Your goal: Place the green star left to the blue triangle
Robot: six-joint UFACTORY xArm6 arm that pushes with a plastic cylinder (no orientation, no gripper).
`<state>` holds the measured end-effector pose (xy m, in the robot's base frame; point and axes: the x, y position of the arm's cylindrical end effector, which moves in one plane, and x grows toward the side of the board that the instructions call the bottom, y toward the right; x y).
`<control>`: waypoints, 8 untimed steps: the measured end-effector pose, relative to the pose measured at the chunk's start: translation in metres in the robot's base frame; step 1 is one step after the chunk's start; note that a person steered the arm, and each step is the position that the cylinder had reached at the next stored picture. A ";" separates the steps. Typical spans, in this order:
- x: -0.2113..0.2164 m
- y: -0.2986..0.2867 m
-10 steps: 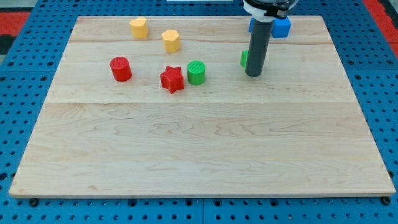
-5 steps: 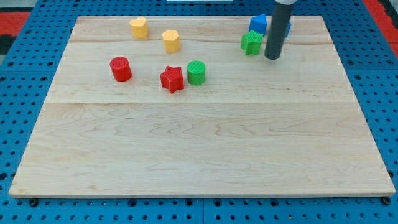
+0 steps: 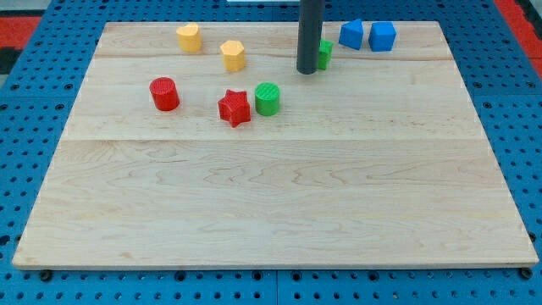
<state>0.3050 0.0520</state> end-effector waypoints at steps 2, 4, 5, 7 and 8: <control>0.004 0.041; -0.040 0.008; -0.047 0.005; -0.050 -0.003; -0.006 0.005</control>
